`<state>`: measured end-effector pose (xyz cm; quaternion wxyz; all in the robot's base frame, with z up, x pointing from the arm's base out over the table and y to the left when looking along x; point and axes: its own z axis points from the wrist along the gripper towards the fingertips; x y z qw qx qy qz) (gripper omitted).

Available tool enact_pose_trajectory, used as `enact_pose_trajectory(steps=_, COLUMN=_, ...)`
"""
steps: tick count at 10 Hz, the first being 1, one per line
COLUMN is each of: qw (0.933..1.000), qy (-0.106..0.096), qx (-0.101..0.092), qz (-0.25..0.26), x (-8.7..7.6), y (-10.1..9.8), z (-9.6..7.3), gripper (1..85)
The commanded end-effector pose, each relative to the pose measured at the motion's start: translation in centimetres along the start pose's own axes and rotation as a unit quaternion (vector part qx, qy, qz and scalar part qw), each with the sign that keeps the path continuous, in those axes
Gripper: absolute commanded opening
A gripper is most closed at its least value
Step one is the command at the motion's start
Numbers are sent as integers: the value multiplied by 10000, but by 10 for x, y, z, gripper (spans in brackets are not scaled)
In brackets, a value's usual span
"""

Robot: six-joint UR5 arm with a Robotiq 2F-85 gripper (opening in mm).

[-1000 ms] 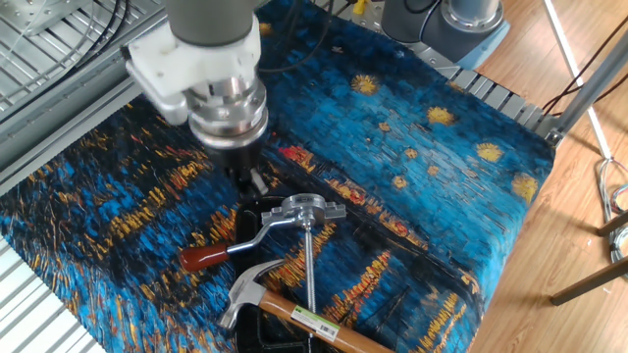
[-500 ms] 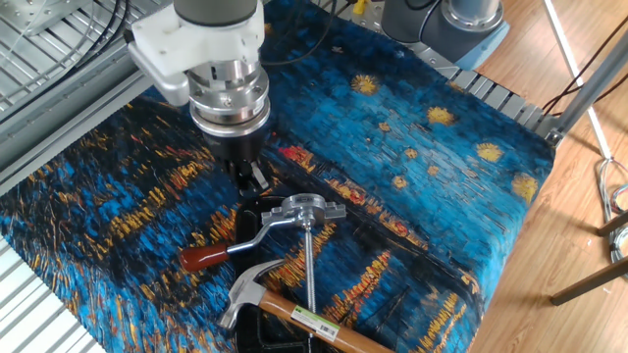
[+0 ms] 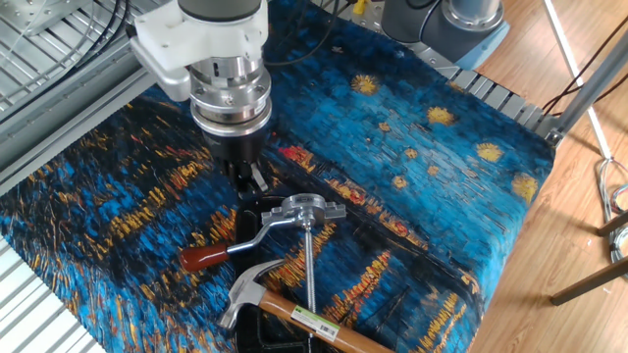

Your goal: Push down the lever

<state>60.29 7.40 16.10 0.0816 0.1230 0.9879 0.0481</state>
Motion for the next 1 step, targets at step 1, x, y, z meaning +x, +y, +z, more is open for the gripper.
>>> enact_pose_trajectory(steps=1, qw=10000, qy=17, qx=-57, qz=75, x=-1, y=7, z=-1, gripper=17)
